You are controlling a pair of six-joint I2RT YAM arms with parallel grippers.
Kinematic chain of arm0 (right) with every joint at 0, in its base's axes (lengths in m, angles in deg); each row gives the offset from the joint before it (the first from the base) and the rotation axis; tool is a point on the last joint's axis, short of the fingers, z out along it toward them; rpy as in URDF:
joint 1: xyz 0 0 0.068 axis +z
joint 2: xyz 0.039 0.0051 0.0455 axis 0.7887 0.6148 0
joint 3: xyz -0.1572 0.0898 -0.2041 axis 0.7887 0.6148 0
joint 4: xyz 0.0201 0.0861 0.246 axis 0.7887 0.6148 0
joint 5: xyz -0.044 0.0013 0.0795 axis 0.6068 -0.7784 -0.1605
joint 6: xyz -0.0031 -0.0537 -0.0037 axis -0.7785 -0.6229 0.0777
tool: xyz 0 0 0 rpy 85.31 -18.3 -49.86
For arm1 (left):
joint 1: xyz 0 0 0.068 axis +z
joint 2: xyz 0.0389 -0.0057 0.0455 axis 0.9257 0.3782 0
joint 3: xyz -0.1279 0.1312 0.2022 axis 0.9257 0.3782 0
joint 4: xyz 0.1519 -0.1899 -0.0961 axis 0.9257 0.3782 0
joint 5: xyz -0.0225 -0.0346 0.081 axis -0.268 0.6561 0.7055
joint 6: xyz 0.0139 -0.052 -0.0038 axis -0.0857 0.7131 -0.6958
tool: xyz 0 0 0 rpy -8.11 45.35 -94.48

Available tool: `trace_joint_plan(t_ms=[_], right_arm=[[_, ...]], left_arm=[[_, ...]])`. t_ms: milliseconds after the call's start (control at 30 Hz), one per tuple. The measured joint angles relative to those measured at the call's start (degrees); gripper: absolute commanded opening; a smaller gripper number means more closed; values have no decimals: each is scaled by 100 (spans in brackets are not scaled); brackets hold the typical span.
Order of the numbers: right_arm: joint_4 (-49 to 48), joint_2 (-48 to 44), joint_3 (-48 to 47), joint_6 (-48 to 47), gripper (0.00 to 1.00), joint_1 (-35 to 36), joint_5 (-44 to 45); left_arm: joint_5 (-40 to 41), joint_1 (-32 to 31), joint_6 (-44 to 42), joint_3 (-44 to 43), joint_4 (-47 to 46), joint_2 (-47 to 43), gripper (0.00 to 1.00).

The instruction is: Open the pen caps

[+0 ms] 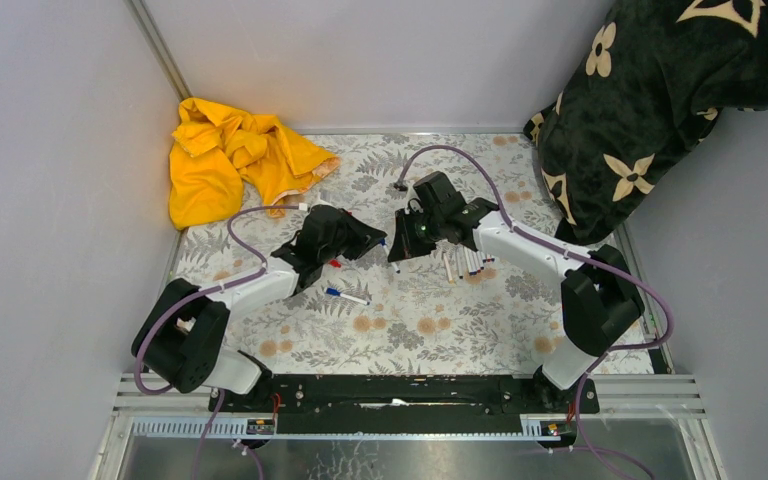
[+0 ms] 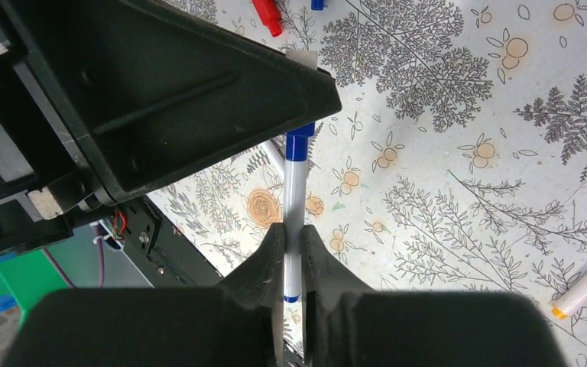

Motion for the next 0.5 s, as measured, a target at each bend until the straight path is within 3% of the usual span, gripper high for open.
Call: trace_joint_plan(t_ms=[167,500], right_arm=[[26,-9,-20,9,22,-17,-2],[151,94,-308,-9,22,-52,120]], left_arm=[[221,-136,37,-280,509,-4,0],[518,-328,76,-938,1375,81,0]])
